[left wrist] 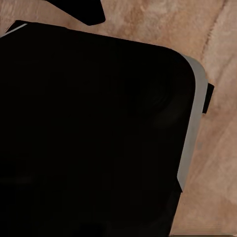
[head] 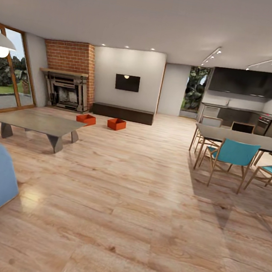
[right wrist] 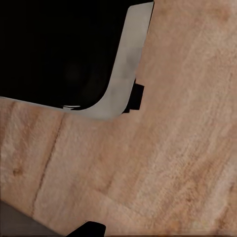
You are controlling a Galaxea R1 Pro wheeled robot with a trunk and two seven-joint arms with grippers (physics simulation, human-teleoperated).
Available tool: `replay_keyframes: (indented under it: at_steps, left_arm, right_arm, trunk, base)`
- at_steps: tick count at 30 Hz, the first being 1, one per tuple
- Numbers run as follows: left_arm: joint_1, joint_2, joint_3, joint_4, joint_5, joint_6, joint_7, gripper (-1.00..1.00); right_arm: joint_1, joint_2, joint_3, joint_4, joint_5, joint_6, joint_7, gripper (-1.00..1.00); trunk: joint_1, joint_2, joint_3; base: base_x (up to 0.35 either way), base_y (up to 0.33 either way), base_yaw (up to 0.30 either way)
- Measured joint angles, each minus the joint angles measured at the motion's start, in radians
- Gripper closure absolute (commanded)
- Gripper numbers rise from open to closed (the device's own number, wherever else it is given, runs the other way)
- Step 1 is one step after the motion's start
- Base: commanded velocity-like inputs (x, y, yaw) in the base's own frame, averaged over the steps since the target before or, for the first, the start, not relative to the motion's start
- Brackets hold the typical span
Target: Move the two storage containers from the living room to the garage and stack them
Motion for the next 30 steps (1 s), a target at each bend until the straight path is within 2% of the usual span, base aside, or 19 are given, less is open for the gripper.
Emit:
replay_keyframes:
  at_steps: [30]
  left_arm:
    - [0.000,0.001,0.003,-0.001,0.001,0.000,0.000,-1.00]
  right_arm:
    - [0.000,0.000,0.000,0.000,0.000,0.001,0.000,-1.00]
  trunk:
    - [0.000,0.000,0.000]
  base:
    - [0.322,0.000,0.000]
